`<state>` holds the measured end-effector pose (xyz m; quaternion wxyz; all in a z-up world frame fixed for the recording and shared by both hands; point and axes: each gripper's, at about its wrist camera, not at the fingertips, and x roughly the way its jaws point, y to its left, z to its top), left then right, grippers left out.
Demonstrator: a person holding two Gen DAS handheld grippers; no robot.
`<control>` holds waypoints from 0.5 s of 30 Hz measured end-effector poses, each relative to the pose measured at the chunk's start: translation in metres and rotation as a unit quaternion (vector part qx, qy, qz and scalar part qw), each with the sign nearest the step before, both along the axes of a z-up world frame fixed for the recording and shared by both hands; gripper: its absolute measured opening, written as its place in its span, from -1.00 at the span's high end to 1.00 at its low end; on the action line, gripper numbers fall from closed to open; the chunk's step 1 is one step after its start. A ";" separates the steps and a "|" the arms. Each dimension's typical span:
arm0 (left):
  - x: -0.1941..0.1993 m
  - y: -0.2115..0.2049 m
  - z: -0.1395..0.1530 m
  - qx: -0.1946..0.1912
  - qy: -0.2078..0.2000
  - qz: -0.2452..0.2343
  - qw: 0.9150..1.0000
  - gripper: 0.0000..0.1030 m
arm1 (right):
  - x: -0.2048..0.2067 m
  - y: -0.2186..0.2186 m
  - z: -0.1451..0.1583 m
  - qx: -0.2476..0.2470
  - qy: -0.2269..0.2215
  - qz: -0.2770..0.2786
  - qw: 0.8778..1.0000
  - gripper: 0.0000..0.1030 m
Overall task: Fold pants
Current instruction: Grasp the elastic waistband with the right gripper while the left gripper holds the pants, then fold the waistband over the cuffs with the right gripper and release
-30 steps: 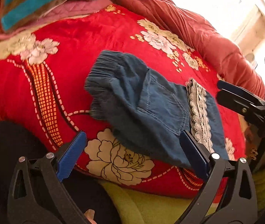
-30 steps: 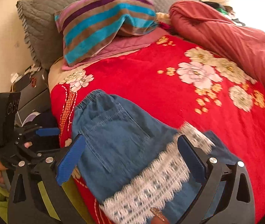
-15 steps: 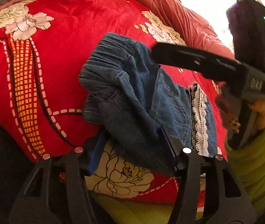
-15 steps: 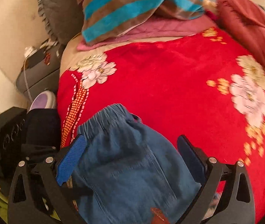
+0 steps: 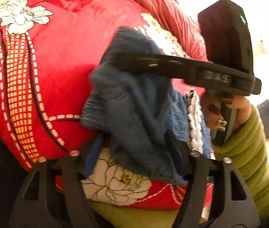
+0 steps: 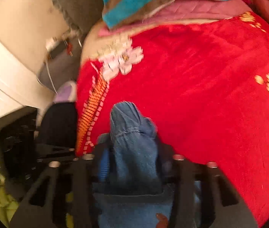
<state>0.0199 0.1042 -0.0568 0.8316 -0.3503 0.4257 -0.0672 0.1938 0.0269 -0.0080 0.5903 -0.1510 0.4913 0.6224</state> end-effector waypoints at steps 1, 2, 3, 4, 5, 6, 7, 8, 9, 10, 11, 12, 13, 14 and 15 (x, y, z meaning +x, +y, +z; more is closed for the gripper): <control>0.000 -0.002 0.002 0.001 -0.003 -0.002 1.000 -0.42 | 0.002 -0.017 0.009 0.024 0.011 -0.010 1.000 0.40; 0.001 -0.004 0.004 0.007 -0.004 -0.003 1.000 -0.50 | 0.003 -0.029 0.016 0.040 0.018 -0.017 0.999 0.41; 0.001 -0.009 0.009 0.020 -0.006 -0.006 1.000 -0.53 | 0.003 -0.038 0.021 0.051 0.020 -0.022 0.998 0.40; 0.002 -0.011 0.010 0.025 -0.007 -0.008 1.000 -0.55 | 0.002 -0.054 0.029 0.067 0.015 -0.029 0.997 0.40; 0.003 -0.015 0.013 0.028 -0.008 -0.011 1.000 -0.59 | 0.001 -0.067 0.035 0.080 0.012 -0.033 0.996 0.40; 0.005 -0.017 0.014 0.027 -0.009 -0.014 0.999 -0.66 | 0.001 -0.080 0.042 0.093 0.012 -0.038 0.995 0.40; 0.008 -0.021 0.017 0.025 -0.012 -0.018 0.999 -0.70 | 0.000 -0.091 0.047 0.103 0.012 -0.044 0.994 0.40; 0.010 -0.025 0.018 0.024 -0.015 -0.023 0.999 -0.75 | 0.000 -0.101 0.052 0.112 0.011 -0.051 0.992 0.40; 0.015 -0.031 0.021 0.023 -0.019 -0.032 0.999 -0.76 | 0.001 -0.108 0.055 0.119 0.011 -0.056 0.991 0.40; 0.020 -0.036 0.022 0.020 -0.022 -0.040 0.999 -0.76 | 0.001 -0.118 0.059 0.129 0.011 -0.063 0.990 0.40; 0.025 -0.043 0.024 0.014 -0.023 -0.050 0.998 -0.76 | 0.002 -0.126 0.061 0.134 0.009 -0.070 0.988 0.40; 0.029 -0.050 0.026 -0.003 -0.025 -0.065 0.998 -0.74 | 0.002 -0.137 0.064 0.140 0.006 -0.077 0.987 0.40; 0.032 -0.056 0.029 -0.016 -0.030 -0.077 0.996 -0.71 | 0.003 -0.145 0.065 0.143 0.005 -0.082 0.986 0.40; 0.034 -0.063 0.032 -0.025 -0.034 -0.088 0.995 -0.65 | 0.003 -0.151 0.064 0.145 0.003 -0.088 0.985 0.40; 0.036 -0.074 0.039 -0.022 -0.042 -0.101 0.994 -0.58 | 0.004 -0.159 0.065 0.147 0.002 -0.096 0.984 0.38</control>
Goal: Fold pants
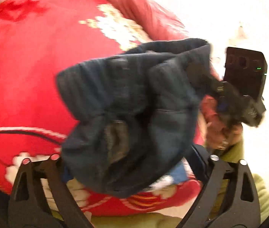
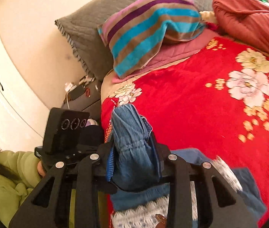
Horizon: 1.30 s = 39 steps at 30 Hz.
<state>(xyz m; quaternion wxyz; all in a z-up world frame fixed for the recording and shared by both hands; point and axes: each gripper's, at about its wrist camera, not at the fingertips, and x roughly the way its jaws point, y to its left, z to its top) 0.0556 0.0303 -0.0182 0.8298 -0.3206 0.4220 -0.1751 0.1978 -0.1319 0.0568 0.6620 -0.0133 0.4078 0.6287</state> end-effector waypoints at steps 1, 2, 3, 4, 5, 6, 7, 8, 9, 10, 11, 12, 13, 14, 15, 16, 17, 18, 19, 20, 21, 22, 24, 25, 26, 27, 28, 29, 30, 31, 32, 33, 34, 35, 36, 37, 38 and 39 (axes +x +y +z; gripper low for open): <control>0.001 -0.008 0.005 0.009 -0.005 -0.009 1.000 -0.57 | 0.001 -0.009 0.000 0.003 0.000 -0.010 1.000 0.36; 0.003 -0.016 0.011 0.017 -0.010 -0.016 1.000 -0.56 | 0.003 -0.019 0.001 0.007 0.000 -0.021 1.000 0.36; 0.004 -0.029 0.016 0.025 -0.016 -0.027 0.999 -0.56 | 0.004 -0.026 0.001 0.011 0.002 -0.029 1.000 0.33; 0.004 -0.036 0.020 0.028 -0.020 -0.034 0.999 -0.56 | 0.006 -0.036 0.001 0.015 0.005 -0.042 0.999 0.26; 0.006 -0.047 0.024 0.031 -0.024 -0.046 0.998 -0.56 | 0.008 -0.043 -0.002 0.015 0.007 -0.054 0.998 0.19; 0.006 -0.055 0.025 0.036 -0.027 -0.055 0.997 -0.56 | 0.010 -0.054 -0.004 0.015 0.008 -0.072 0.997 -0.09; 0.010 -0.063 0.025 0.044 -0.030 -0.065 0.996 -0.56 | 0.013 -0.064 -0.006 0.015 0.008 -0.086 0.996 -0.31; 0.008 -0.074 0.025 0.052 -0.033 -0.077 0.995 -0.56 | 0.016 -0.078 -0.010 0.015 0.011 -0.106 0.994 -0.36; 0.007 -0.086 0.025 0.062 -0.035 -0.094 0.993 -0.57 | 0.018 -0.088 -0.013 0.013 0.014 -0.122 0.992 -0.49; 0.007 -0.097 0.023 0.068 -0.033 -0.108 0.991 -0.57 | 0.021 -0.103 -0.019 0.009 0.020 -0.148 0.989 -0.57; 0.005 -0.108 0.018 0.074 -0.030 -0.125 0.989 -0.57 | 0.022 -0.117 -0.027 0.005 0.031 -0.171 0.985 -0.57; 0.005 -0.112 0.013 0.076 -0.027 -0.136 0.987 -0.57 | 0.022 -0.128 -0.036 -0.004 0.042 -0.191 0.981 -0.59; 0.006 -0.118 0.008 0.077 -0.022 -0.148 0.986 -0.57 | 0.021 -0.135 -0.042 -0.014 0.049 -0.205 0.977 -0.63; 0.005 -0.125 0.003 0.085 -0.014 -0.158 0.984 -0.58 | 0.018 -0.143 -0.050 -0.022 0.057 -0.218 0.974 -0.65; 0.004 -0.128 -0.001 0.096 -0.010 -0.161 0.982 -0.60 | 0.015 -0.149 -0.057 -0.030 0.064 -0.227 0.971 -0.66; 0.004 -0.131 -0.003 0.108 -0.009 -0.163 0.981 -0.60 | 0.011 -0.153 -0.063 -0.035 0.067 -0.234 0.969 -0.66; 0.004 -0.134 -0.005 0.120 -0.008 -0.165 0.979 -0.61 | 0.008 -0.155 -0.067 -0.036 0.069 -0.237 0.968 -0.66; 0.004 -0.136 -0.006 0.127 -0.007 -0.166 0.978 -0.61 | 0.005 -0.155 -0.073 -0.039 0.073 -0.238 0.968 -0.66; 0.003 -0.138 -0.006 0.130 -0.007 -0.166 0.977 -0.62 | 0.003 -0.153 -0.077 -0.043 0.077 -0.238 0.967 -0.66; 0.003 -0.140 -0.006 0.135 -0.008 -0.168 0.976 -0.64 | 0.002 -0.149 -0.083 -0.051 0.078 -0.239 0.966 -0.66; -0.001 -0.141 -0.007 0.141 -0.009 -0.169 0.976 -0.64 | 0.001 -0.146 -0.085 -0.061 0.074 -0.243 0.965 -0.66; -0.004 -0.143 -0.008 0.146 -0.009 -0.169 0.975 -0.64 | 0.002 -0.143 -0.089 -0.082 0.066 -0.252 0.962 -0.52; -0.003 -0.145 -0.009 0.153 -0.012 -0.173 0.973 -0.64 | 0.002 -0.144 -0.096 -0.112 0.062 -0.265 0.956 -0.31; -0.005 -0.144 -0.008 0.155 -0.014 -0.173 0.973 -0.64 | 0.002 -0.146 -0.098 -0.112 0.068 -0.271 0.954 -0.31; -0.005 -0.144 -0.005 0.158 -0.018 -0.172 0.972 -0.64 | 0.002 -0.148 -0.098 -0.113 0.067 -0.274 0.953 -0.31; -0.006 -0.144 -0.002 0.167 -0.024 -0.171 0.971 -0.65 | 0.000 -0.148 -0.096 -0.113 0.062 -0.275 0.953 -0.32; -0.010 -0.145 0.002 0.177 -0.029 -0.170 0.969 -0.67 | -0.003 -0.149 -0.092 -0.111 0.053 -0.276 0.953 -0.37; -0.011 -0.145 0.005 0.186 -0.034 -0.168 0.967 -0.74 | -0.005 -0.150 -0.087 -0.105 0.046 -0.276 0.954 -0.39; -0.013 -0.143 0.010 0.193 -0.041 -0.163 0.967 -0.77 | -0.008 -0.152 -0.083 -0.098 0.039 -0.276 0.955 -0.39; -0.015 -0.141 0.014 0.199 -0.047 -0.158 0.966 -0.77 | -0.012 -0.155 -0.076 -0.092 0.028 -0.278 0.956 -0.42; -0.016 -0.139 0.017 0.205 -0.051 -0.153 0.965 -0.78 | -0.016 -0.157 -0.070 -0.089 0.015 -0.281 0.955 -0.44; -0.015 -0.137 0.021 0.214 -0.055 -0.146 0.964 -0.80 | -0.019 -0.159 -0.065 -0.089 0.006 -0.284 0.955 -0.50; -0.015 -0.135 0.023 0.220 -0.058 -0.141 0.963 -0.81 | -0.023 -0.161 -0.060 -0.088 -0.007 -0.286 0.954 -0.56; -0.015 -0.133 0.026 0.227 -0.061 -0.135 0.963 -0.81 | -0.028 -0.163 -0.054 -0.086 -0.021 -0.289 0.953 -0.58; -0.015 -0.132 0.028 0.229 -0.063 -0.131 0.962 -0.81 | -0.034 -0.166 -0.049 -0.084 -0.033 -0.290 0.953 -0.60; -0.014 -0.130 0.029 0.232 -0.063 -0.127 0.962 -0.81 | -0.036 -0.167 -0.046 -0.084 -0.041 -0.290 0.953 -0.62; -0.013 -0.127 0.031 0.236 -0.063 -0.120 0.962 -0.81 | -0.040 -0.169 -0.042 -0.083 -0.049 -0.290 0.952 -0.63; -0.013 -0.125 0.031 0.239 -0.062 -0.116 0.962 -0.81 | -0.047 -0.171 -0.038 -0.083 -0.060 -0.289 0.952 -0.65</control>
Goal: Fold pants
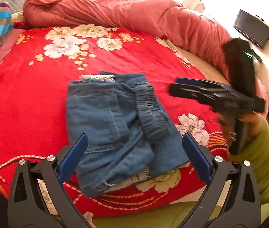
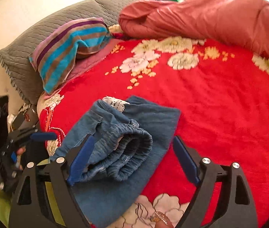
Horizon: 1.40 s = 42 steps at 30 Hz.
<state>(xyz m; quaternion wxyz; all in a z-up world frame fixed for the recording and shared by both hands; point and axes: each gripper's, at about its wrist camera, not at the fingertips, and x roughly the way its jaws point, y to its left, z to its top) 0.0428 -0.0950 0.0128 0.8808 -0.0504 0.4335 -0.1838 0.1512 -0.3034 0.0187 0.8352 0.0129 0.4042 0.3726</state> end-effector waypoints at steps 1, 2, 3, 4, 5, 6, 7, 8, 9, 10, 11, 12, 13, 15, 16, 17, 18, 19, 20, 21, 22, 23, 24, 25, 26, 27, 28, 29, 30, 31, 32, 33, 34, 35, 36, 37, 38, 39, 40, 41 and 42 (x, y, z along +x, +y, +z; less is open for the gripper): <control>0.000 0.002 0.001 0.003 0.000 0.004 1.000 -0.81 | -0.003 -0.001 0.002 -0.003 -0.006 0.001 1.000 -0.68; 0.001 0.003 0.001 0.005 -0.001 0.009 1.000 -0.81 | -0.008 -0.002 0.005 -0.008 -0.016 0.004 1.000 -0.68; 0.002 0.005 0.002 0.006 -0.001 0.013 1.000 -0.81 | -0.012 -0.002 0.006 -0.013 -0.022 0.006 1.000 -0.69; 0.003 0.006 0.002 0.007 -0.001 0.016 1.000 -0.81 | -0.018 -0.003 0.008 -0.023 -0.033 0.010 0.999 -0.69; 0.004 0.007 0.002 0.008 -0.001 0.019 1.000 -0.81 | -0.022 -0.004 0.009 -0.029 -0.039 0.014 0.999 -0.69; 0.004 0.009 0.002 0.011 -0.001 0.023 1.000 -0.81 | -0.027 -0.005 0.010 -0.033 -0.043 0.019 0.998 -0.69; 0.005 0.010 0.002 0.013 -0.001 0.026 1.000 -0.81 | -0.031 -0.006 0.010 -0.036 -0.047 0.023 0.998 -0.69; 0.005 0.012 0.002 0.015 -0.001 0.030 0.999 -0.81 | -0.036 -0.006 0.011 -0.040 -0.051 0.028 0.998 -0.69; 0.006 0.012 0.001 0.016 -0.001 0.032 0.999 -0.81 | -0.042 -0.005 0.012 -0.045 -0.056 0.035 0.997 -0.69; 0.007 0.014 0.001 0.017 0.000 0.035 0.999 -0.81 | -0.047 -0.005 0.013 -0.048 -0.061 0.045 0.996 -0.69; 0.009 0.015 0.000 0.019 0.003 0.038 0.999 -0.81 | -0.052 -0.004 0.013 -0.050 -0.065 0.054 0.995 -0.69; 0.009 0.016 -0.001 0.020 0.004 0.040 0.999 -0.81 | -0.058 -0.003 0.012 -0.055 -0.068 0.063 0.994 -0.69; 0.010 0.017 -0.002 0.022 0.006 0.043 0.999 -0.81 | -0.062 -0.001 0.010 -0.060 -0.069 0.068 0.993 -0.69; 0.013 0.019 -0.006 0.026 0.013 0.051 0.998 -0.81 | -0.063 0.004 0.005 -0.072 -0.061 0.065 0.993 -0.69; 0.014 0.020 -0.007 0.026 0.015 0.053 0.998 -0.81 | -0.062 0.006 0.002 -0.075 -0.053 0.059 0.994 -0.69; 0.015 0.022 -0.010 0.028 0.017 0.056 0.998 -0.81 | -0.058 0.007 -0.004 -0.076 -0.038 0.050 0.995 -0.69; 0.016 0.022 -0.011 0.031 0.019 0.058 0.998 -0.81 | -0.054 0.008 -0.007 -0.075 -0.029 0.043 0.996 -0.69; 0.017 0.023 -0.014 0.034 0.022 0.061 0.997 -0.81 | -0.049 0.008 -0.012 -0.071 -0.017 0.029 0.997 -0.69; 0.018 0.025 -0.016 0.036 0.025 0.063 0.997 -0.81 | -0.044 0.008 -0.016 -0.068 -0.005 0.017 0.998 -0.69; 0.020 0.026 -0.019 0.039 0.029 0.067 0.997 -0.81 | -0.040 0.007 -0.020 -0.063 0.005 0.006 0.998 -0.69; 0.021 0.028 -0.021 0.041 0.031 0.070 0.996 -0.81 | -0.033 0.006 -0.023 -0.052 0.017 -0.009 0.998 -0.69; 0.023 0.030 -0.023 0.042 0.034 0.073 0.996 -0.81 | -0.027 0.005 -0.025 -0.040 0.028 -0.022 0.999 -0.69; 0.025 0.032 -0.026 0.041 0.037 0.076 0.996 -0.81 | -0.021 0.004 -0.028 -0.032 0.038 -0.033 0.998 -0.69; 0.028 0.034 -0.028 0.042 0.039 0.078 0.995 -0.81 | -0.015 0.004 -0.030 -0.029 0.046 -0.043 0.998 -0.69; 0.030 0.035 -0.030 0.044 0.041 0.081 0.995 -0.81 | -0.010 0.004 -0.033 -0.028 0.053 -0.050 0.997 -0.69; 0.033 0.036 -0.033 0.046 0.043 0.084 0.995 -0.81 | -0.006 0.004 -0.036 -0.028 0.058 -0.053 0.996 -0.69; 0.035 0.037 -0.035 0.046 0.044 0.084 0.994 -0.81 | 0.002 0.005 -0.042 -0.030 0.073 -0.058 0.995 -0.69; 0.038 0.038 -0.037 0.046 0.046 0.085 0.994 -0.81 | 0.007 0.007 -0.048 -0.031 0.088 -0.060 0.994 -0.69; 0.041 0.039 -0.040 0.046 0.050 0.086 0.994 -0.81 | 0.013 0.008 -0.055 -0.026 0.105 -0.058 0.992 -0.68; 0.044 0.040 -0.043 0.045 0.052 0.085 0.994 -0.81 | 0.016 0.008 -0.059 -0.019 0.116 -0.057 0.991 -0.66; 0.048 0.040 -0.046 0.042 0.055 0.084 0.994 -0.81 | 0.020 0.009 -0.065 -0.010 0.130 -0.052 0.990 -0.63; 0.050 0.040 -0.048 0.040 0.057 0.084 0.994 -0.81 | 0.022 0.010 -0.068 -0.006 0.137 -0.049 0.989 -0.62; 0.053 0.041 -0.050 0.036 0.060 0.083 0.994 -0.81 | 0.025 0.011 -0.071 0.000 0.141 -0.048 0.989 -0.62; 0.056 0.041 -0.053 0.031 0.064 0.081 0.994 -0.81 | 0.027 0.012 -0.072 0.003 0.143 -0.046 0.989 -0.62; 0.060 0.042 -0.056 0.025 0.068 0.078 0.994 -0.81 | 0.029 0.014 -0.072 0.006 0.143 -0.041 0.989 -0.62; 0.061 0.041 -0.058 0.022 0.069 0.076 0.994 -0.81 | 0.030 0.016 -0.072 0.007 0.142 -0.036 0.989 -0.62; 0.064 0.041 -0.060 0.017 0.072 0.071 0.995 -0.78 | 0.031 0.018 -0.073 0.009 0.143 -0.032 0.989 -0.62; 0.066 0.040 -0.061 0.013 0.072 0.068 0.995 -0.63 | 0.033 0.019 -0.074 0.012 0.143 -0.028 0.989 -0.62; 0.067 0.039 -0.061 0.009 0.072 0.064 0.995 -0.51 | 0.034 0.022 -0.075 0.018 0.143 -0.021 0.989 -0.59; 0.069 0.037 -0.061 0.002 0.071 0.058 0.996 -0.25 | 0.035 0.024 -0.075 0.023 0.141 -0.013 0.990 -0.52; 0.070 0.035 -0.060 -0.002 0.070 0.053 0.996 0.00 | 0.035 0.024 -0.075 0.031 0.141 -0.005 0.990 -0.29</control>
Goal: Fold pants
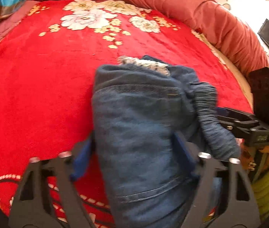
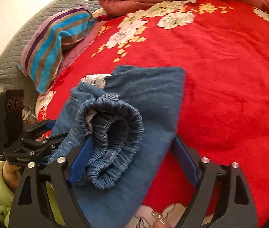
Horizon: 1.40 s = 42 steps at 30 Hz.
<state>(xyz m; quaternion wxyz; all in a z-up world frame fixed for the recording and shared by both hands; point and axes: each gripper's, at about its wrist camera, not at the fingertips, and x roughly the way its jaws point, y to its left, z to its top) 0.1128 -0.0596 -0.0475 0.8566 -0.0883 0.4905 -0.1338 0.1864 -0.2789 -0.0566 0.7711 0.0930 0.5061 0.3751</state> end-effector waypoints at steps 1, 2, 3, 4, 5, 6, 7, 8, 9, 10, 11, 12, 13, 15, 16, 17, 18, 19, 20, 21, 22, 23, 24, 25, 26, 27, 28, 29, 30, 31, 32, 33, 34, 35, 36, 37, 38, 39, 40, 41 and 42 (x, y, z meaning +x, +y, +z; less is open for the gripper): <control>0.001 -0.002 0.001 -0.004 0.000 -0.005 1.000 0.08 | 0.000 0.002 0.001 0.018 0.004 0.010 1.000 0.04; 0.002 -0.005 0.003 -0.002 -0.002 -0.007 1.000 0.16 | 0.000 0.004 0.004 0.024 -0.002 0.013 1.000 0.12; 0.002 -0.008 0.006 0.004 -0.008 -0.011 1.000 0.25 | 0.000 0.006 0.007 0.024 -0.010 0.016 1.000 0.22; 0.002 -0.008 0.008 0.005 -0.012 -0.013 1.000 0.27 | -0.001 0.008 0.014 0.031 -0.026 0.022 0.999 0.33; 0.003 -0.008 0.013 0.002 -0.017 -0.013 1.000 0.33 | -0.001 0.009 0.019 0.038 -0.033 0.025 0.998 0.37; 0.003 -0.006 0.019 -0.001 -0.026 -0.010 1.000 0.37 | -0.001 0.011 0.028 0.044 -0.050 0.030 0.997 0.41; 0.003 -0.005 0.025 -0.002 -0.034 -0.008 0.999 0.37 | 0.000 0.014 0.036 0.043 -0.066 0.031 0.996 0.41; 0.004 -0.005 0.034 0.005 -0.049 -0.007 0.999 0.37 | 0.003 0.017 0.042 0.040 -0.080 0.031 0.995 0.41; 0.005 -0.005 0.042 0.012 -0.064 -0.004 0.998 0.37 | 0.005 0.019 0.046 0.039 -0.090 0.032 0.995 0.41; 0.007 -0.004 0.049 0.015 -0.066 -0.002 0.998 0.37 | 0.010 0.024 0.053 0.037 -0.105 0.032 0.993 0.41; 0.010 -0.003 0.058 0.019 -0.079 0.002 0.997 0.37 | 0.014 0.025 0.056 0.035 -0.111 0.031 0.993 0.41; 0.013 -0.002 0.061 0.024 -0.084 0.005 0.996 0.37 | 0.020 0.028 0.058 0.029 -0.119 0.028 0.992 0.41; 0.016 0.000 0.063 0.030 -0.088 0.009 0.996 0.36 | 0.024 0.031 0.059 0.024 -0.123 0.026 0.992 0.40; 0.023 0.003 0.058 0.045 -0.083 0.018 0.995 0.25 | 0.031 0.035 0.052 -0.001 -0.123 0.020 0.992 0.31; 0.028 0.004 0.050 0.051 -0.072 0.022 0.996 0.19 | 0.033 0.037 0.047 -0.019 -0.119 0.015 0.993 0.22; 0.031 0.006 0.043 0.056 -0.062 0.027 0.996 0.02 | 0.037 0.039 0.039 -0.046 -0.111 0.007 0.993 0.19; 0.035 0.007 0.033 0.061 -0.047 0.031 0.997 -0.12 | 0.040 0.040 0.029 -0.077 -0.100 -0.003 0.992 0.17; 0.037 0.008 0.024 0.065 -0.033 0.032 0.997 -0.16 | 0.044 0.039 0.019 -0.095 -0.086 -0.011 0.992 0.06; 0.039 0.008 0.014 0.066 -0.015 0.034 0.997 -0.25 | 0.046 0.037 0.014 -0.097 -0.071 -0.022 0.992 -0.03; 0.037 0.010 0.007 0.063 -0.007 0.037 0.997 -0.34 | 0.048 0.032 0.009 -0.089 -0.054 -0.033 0.994 -0.15; 0.036 0.012 0.003 0.057 -0.003 0.041 0.998 -0.36 | 0.048 0.029 0.008 -0.082 -0.047 -0.037 0.995 -0.18; 0.034 0.015 0.002 0.051 -0.004 0.046 0.998 -0.39 | 0.047 0.028 0.009 -0.082 -0.050 -0.039 0.995 -0.19; 0.033 0.016 0.003 0.048 -0.005 0.050 0.998 -0.43 | 0.045 0.026 0.012 -0.085 -0.058 -0.041 0.994 -0.21; 0.032 0.017 0.007 0.049 -0.007 0.053 0.997 -0.45 | 0.041 0.025 0.020 -0.089 -0.073 -0.046 0.992 -0.22; 0.028 0.018 0.014 0.053 -0.016 0.056 0.997 -0.49 | 0.035 0.022 0.028 -0.089 -0.089 -0.050 0.991 -0.22; 0.023 0.019 0.019 0.057 -0.025 0.057 0.996 -0.54 | 0.029 0.020 0.036 -0.084 -0.101 -0.052 0.990 -0.32; 0.017 0.018 0.027 0.061 -0.039 0.058 0.996 -0.59 | 0.021 0.015 0.047 -0.077 -0.121 -0.057 0.988 -0.55; 0.010 0.018 0.035 0.065 -0.050 0.060 0.995 -0.70 | 0.011 0.010 0.058 -0.072 -0.142 -0.062 0.985 -0.66; 0.003 0.017 0.041 0.066 -0.059 0.061 0.994 -0.78 | 0.004 0.008 0.066 -0.072 -0.157 -0.064 0.983 -0.73; -0.004 0.017 0.048 0.068 -0.069 0.062 0.993 -0.80 | -0.006 0.006 0.075 -0.074 -0.174 -0.064 0.980 -0.75; -0.014 0.017 0.056 0.073 -0.080 0.065 0.992 -0.81 | -0.018 0.004 0.083 -0.079 -0.192 -0.063 0.976 -0.80; -0.021 0.017 0.062 0.076 -0.085 0.068 0.991 -0.81 | -0.028 0.002 0.089 -0.082 -0.203 -0.063 0.974 -0.88; -0.028 0.017 0.066 0.077 -0.089 0.070 0.991 -0.81 | -0.035 0.000 0.094 -0.083 -0.212 -0.060 0.972 -0.88; -0.038 0.018 0.072 0.075 -0.093 0.072 0.990 -0.81 | -0.043 -0.002 0.098 -0.084 -0.220 -0.056 0.970 -0.88; -0.045 0.018 0.077 0.074 -0.096 0.071 0.990 -0.81 | -0.051 -0.003 0.101 -0.087 -0.228 -0.054 0.968 -0.88; -0.051 0.018 0.081 0.076 -0.098 0.071 0.990 -0.81 | -0.059 -0.004 0.105 -0.093 -0.238 -0.053 0.965 -0.88; -0.057 0.017 0.084 0.080 -0.102 0.072 0.989 -0.81 | -0.066 -0.005 0.108 -0.096 -0.245 -0.053 0.963 -0.88; -0.066 0.016 0.088 0.083 -0.106 0.071 0.988 -0.81 | -0.073 -0.007 0.111 -0.099 -0.249 -0.052 0.962 -0.88; -0.071 0.016 0.090 0.084 -0.106 0.072 0.988 -0.81 | -0.080 -0.008 0.112 -0.100 -0.252 -0.052 0.961 -0.88; -0.077 0.016 0.092 0.082 -0.103 0.073 0.989 -0.81 | -0.085 -0.009 0.113 -0.100 -0.251 -0.052 0.962 -0.88; -0.082 0.015 0.092 0.079 -0.101 0.073 0.989 -0.81 | -0.091 -0.009 0.113 -0.101 -0.247 -0.049 0.962 -0.88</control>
